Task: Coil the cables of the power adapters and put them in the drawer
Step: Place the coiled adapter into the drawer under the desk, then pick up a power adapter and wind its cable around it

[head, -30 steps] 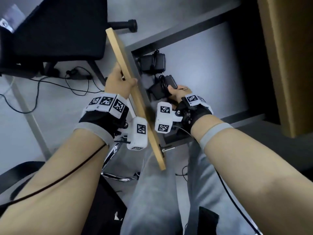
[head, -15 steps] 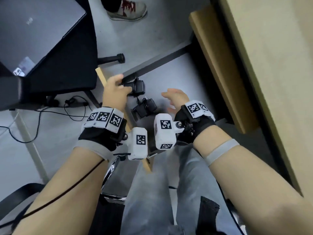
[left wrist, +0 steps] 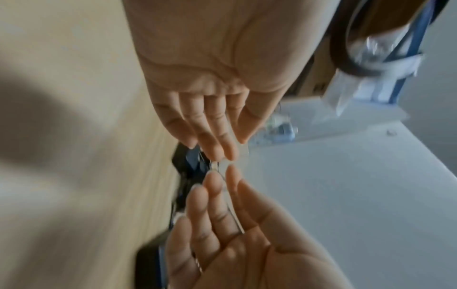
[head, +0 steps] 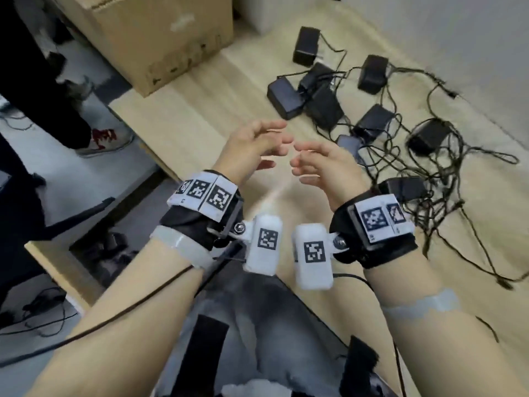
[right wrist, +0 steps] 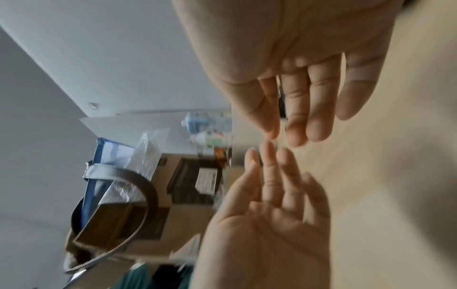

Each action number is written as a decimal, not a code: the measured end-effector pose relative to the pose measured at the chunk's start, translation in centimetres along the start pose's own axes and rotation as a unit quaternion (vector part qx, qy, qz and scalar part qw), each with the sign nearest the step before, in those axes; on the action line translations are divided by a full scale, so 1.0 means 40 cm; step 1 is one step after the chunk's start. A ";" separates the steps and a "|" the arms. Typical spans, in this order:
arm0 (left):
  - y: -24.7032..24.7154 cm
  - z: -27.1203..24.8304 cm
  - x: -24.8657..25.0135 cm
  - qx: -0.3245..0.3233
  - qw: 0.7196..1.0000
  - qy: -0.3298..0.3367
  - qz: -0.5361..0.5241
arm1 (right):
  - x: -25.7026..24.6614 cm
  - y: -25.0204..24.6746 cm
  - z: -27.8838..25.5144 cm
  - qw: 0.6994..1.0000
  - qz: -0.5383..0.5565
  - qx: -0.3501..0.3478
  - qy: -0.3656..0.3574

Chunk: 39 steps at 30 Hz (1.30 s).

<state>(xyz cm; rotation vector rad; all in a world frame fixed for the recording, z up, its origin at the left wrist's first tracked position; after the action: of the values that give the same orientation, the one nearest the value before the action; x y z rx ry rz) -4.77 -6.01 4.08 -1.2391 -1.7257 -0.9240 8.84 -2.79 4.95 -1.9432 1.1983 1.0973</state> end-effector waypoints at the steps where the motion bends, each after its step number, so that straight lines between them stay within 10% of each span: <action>1: 0.062 0.017 0.007 -0.021 1.000 -0.005 0.007 | 0.004 -0.067 -0.002 0.999 -0.021 0.028 -0.004; 8: 0.311 0.168 -0.061 -0.003 0.985 0.006 0.174 | 0.090 -0.347 0.006 0.986 -0.092 0.142 0.002; 18: 0.333 0.249 -0.119 0.028 0.890 -0.014 0.456 | 0.103 -0.348 0.039 0.977 -0.166 0.126 -0.041; 26: 0.337 0.141 0.016 -0.168 0.958 -0.144 0.182 | 0.004 -0.348 0.019 0.964 -0.152 0.162 -0.143; 39: 0.414 0.040 0.195 -0.329 0.939 -0.098 0.004 | -0.143 -0.418 -0.089 0.932 -0.130 0.267 -0.210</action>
<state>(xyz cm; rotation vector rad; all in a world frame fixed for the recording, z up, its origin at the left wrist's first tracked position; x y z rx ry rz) 9.31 2.53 12.26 -1.8108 -1.6031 -1.4896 23.79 3.60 12.73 -1.3179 0.8570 0.8705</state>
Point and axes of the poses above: each hand's wrist, its own z-axis towards the middle knuckle, its own y-axis out of the palm, x = y × z, the point moved 3 cm from there along z, towards the middle knuckle, and after that the axes turned 1 degree about z, right-handed, at the moved point
